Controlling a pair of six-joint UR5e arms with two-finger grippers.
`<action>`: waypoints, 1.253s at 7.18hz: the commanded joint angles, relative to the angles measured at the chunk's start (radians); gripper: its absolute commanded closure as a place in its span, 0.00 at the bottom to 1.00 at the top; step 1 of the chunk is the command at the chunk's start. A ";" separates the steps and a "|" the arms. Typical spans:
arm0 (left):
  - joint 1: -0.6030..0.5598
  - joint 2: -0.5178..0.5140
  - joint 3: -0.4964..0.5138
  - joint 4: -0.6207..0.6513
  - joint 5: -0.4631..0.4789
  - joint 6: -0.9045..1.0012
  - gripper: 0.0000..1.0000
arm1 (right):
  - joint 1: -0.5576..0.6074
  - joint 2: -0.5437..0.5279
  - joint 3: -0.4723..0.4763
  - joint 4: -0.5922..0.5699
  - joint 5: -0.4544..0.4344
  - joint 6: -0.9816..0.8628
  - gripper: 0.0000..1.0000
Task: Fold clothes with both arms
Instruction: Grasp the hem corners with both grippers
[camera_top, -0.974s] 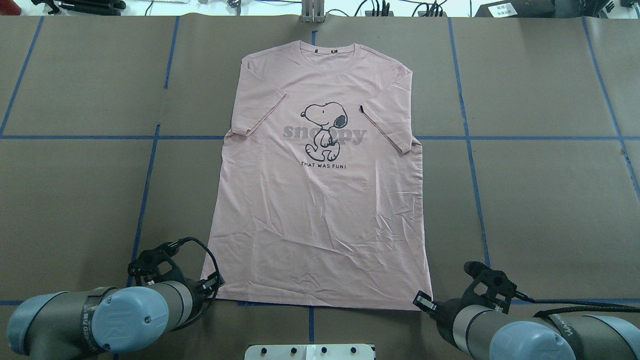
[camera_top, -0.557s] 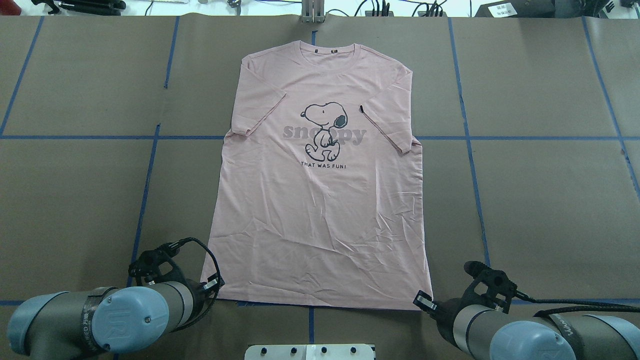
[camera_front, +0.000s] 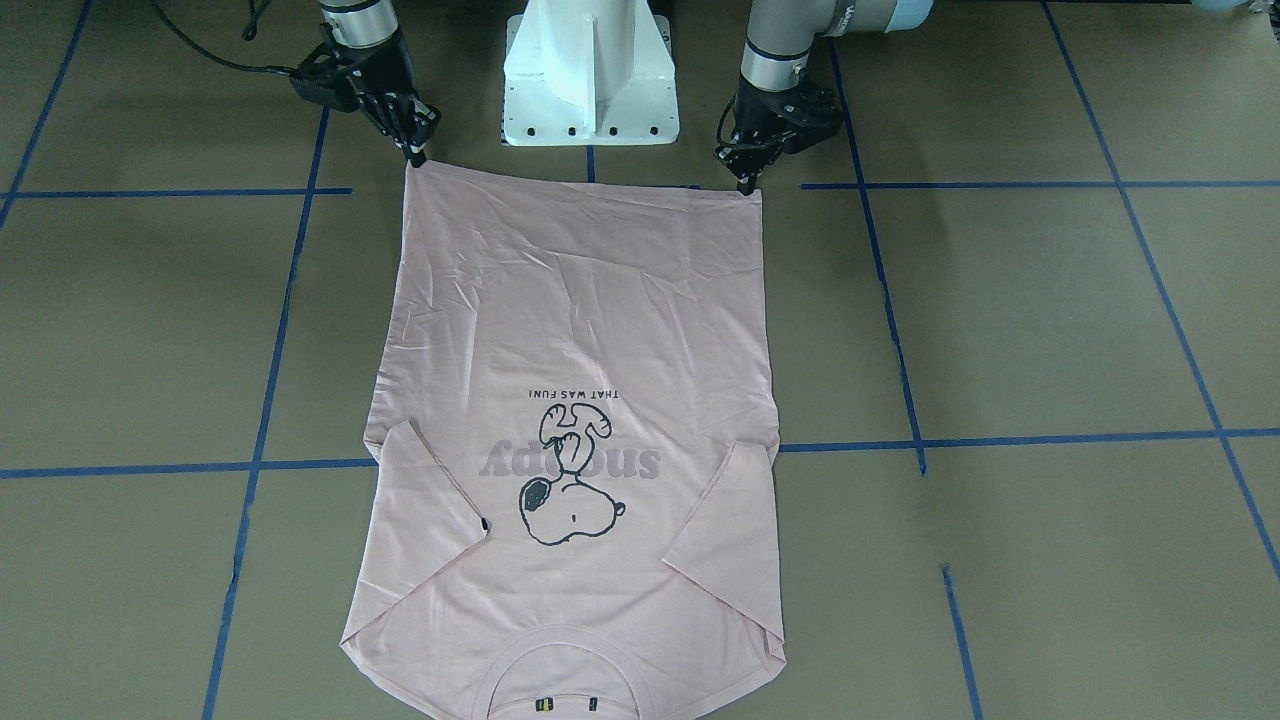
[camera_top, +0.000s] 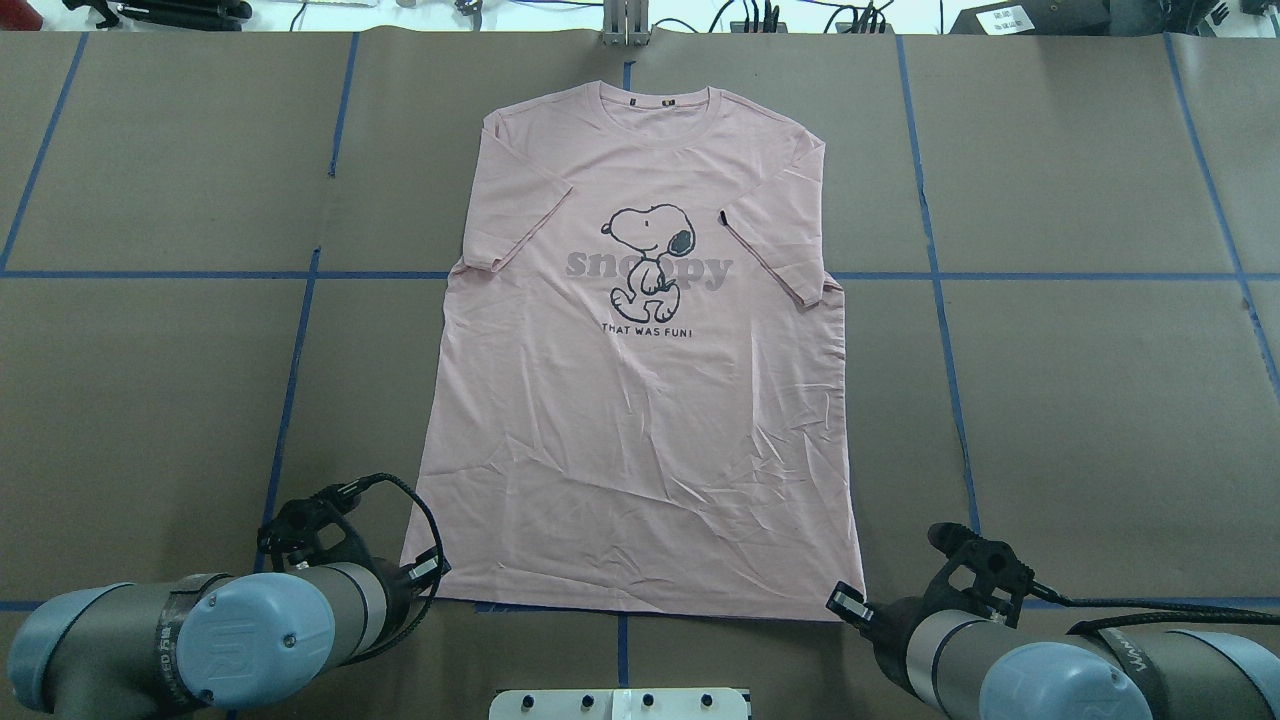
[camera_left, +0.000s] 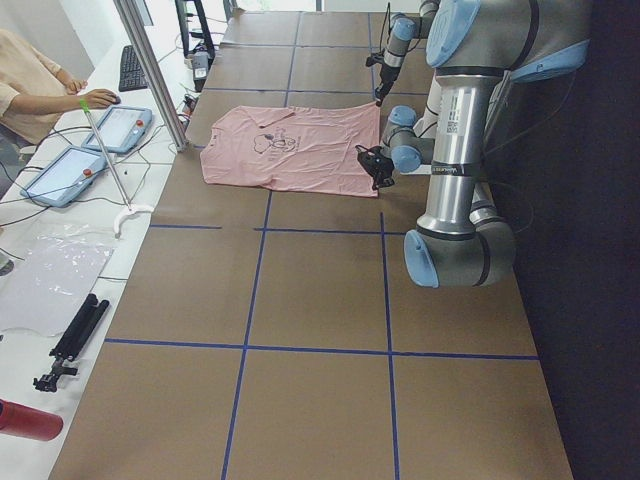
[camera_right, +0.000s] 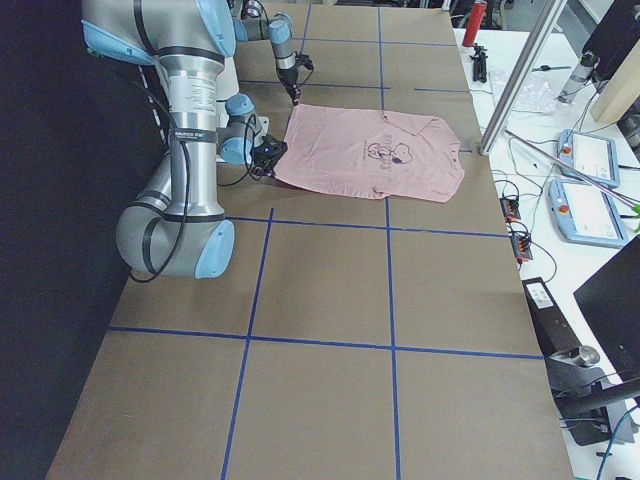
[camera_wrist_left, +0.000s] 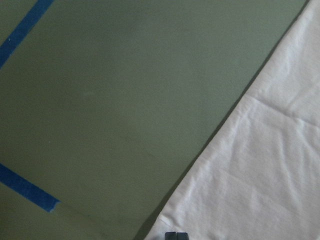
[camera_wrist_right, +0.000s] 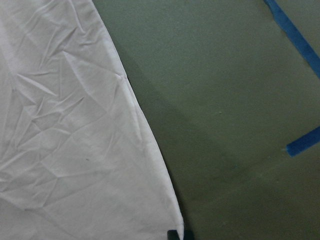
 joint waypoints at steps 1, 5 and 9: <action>0.003 0.016 0.001 -0.003 0.004 -0.004 0.10 | 0.001 0.001 0.001 0.000 -0.001 0.000 1.00; 0.011 0.011 0.005 -0.003 0.002 -0.007 0.18 | 0.001 0.000 0.001 0.000 -0.001 0.000 1.00; 0.011 0.006 0.024 -0.004 0.004 -0.005 0.55 | 0.001 0.000 0.001 0.000 -0.001 0.000 1.00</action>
